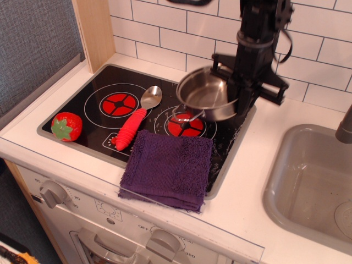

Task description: Move the pot above the purple towel.

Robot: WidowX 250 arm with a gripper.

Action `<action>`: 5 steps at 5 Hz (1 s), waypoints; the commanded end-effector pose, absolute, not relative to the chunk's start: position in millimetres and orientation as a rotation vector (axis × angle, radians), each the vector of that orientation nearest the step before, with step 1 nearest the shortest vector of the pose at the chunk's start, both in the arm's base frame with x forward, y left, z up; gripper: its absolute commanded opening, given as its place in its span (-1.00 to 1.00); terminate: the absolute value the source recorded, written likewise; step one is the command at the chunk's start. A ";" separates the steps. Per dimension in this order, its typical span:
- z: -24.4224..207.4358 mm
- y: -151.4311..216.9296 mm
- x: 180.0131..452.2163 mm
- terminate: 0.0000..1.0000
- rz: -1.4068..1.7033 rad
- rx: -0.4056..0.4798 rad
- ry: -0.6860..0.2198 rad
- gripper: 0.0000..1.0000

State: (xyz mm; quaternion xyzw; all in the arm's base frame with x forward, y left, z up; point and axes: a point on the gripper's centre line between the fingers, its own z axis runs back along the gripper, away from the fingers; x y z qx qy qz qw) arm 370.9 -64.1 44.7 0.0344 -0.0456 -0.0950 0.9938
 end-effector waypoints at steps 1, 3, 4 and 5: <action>36.3 -49.0 378.0 -1.00 -0.191 0.089 -0.077 1.00; 80.6 -46.4 364.9 -1.00 -0.155 0.020 -0.204 1.00; 91.7 -36.8 356.4 -1.00 -0.085 -0.012 -0.232 1.00; 82.6 -31.2 355.4 -1.00 -0.043 0.011 -0.207 1.00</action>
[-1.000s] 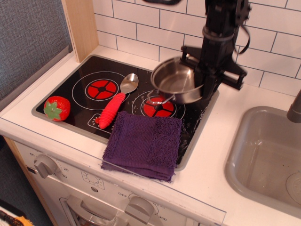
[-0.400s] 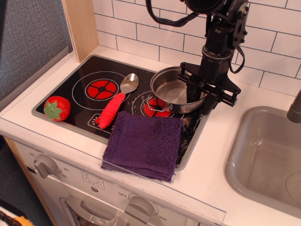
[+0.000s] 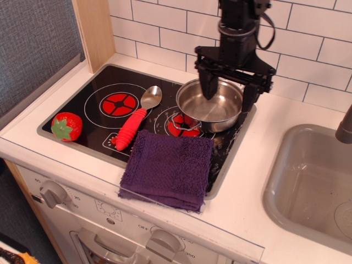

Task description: Move the pot above the purple towel.

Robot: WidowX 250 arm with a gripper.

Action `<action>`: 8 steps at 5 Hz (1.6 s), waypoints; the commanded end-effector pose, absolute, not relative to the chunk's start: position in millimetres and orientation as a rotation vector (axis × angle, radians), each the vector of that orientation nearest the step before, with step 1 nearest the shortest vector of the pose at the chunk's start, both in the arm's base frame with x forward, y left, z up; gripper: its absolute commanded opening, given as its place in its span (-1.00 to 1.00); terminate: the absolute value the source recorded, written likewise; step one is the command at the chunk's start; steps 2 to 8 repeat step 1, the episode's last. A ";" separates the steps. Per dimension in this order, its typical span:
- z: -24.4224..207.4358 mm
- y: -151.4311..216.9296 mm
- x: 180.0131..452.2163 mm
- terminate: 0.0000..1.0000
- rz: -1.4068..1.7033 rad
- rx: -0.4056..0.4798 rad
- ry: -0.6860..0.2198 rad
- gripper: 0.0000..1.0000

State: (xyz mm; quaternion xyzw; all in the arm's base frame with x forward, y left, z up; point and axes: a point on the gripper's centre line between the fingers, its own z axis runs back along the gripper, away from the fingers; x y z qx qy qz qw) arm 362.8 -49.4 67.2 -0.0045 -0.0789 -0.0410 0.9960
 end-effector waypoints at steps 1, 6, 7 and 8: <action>82.6 -31.2 355.4 1.00 -0.043 0.011 -0.207 1.00; 82.6 -31.2 355.4 1.00 -0.043 0.011 -0.207 1.00; 82.6 -31.2 355.4 1.00 -0.043 0.011 -0.207 1.00; 82.6 -31.2 355.4 1.00 -0.043 0.011 -0.207 1.00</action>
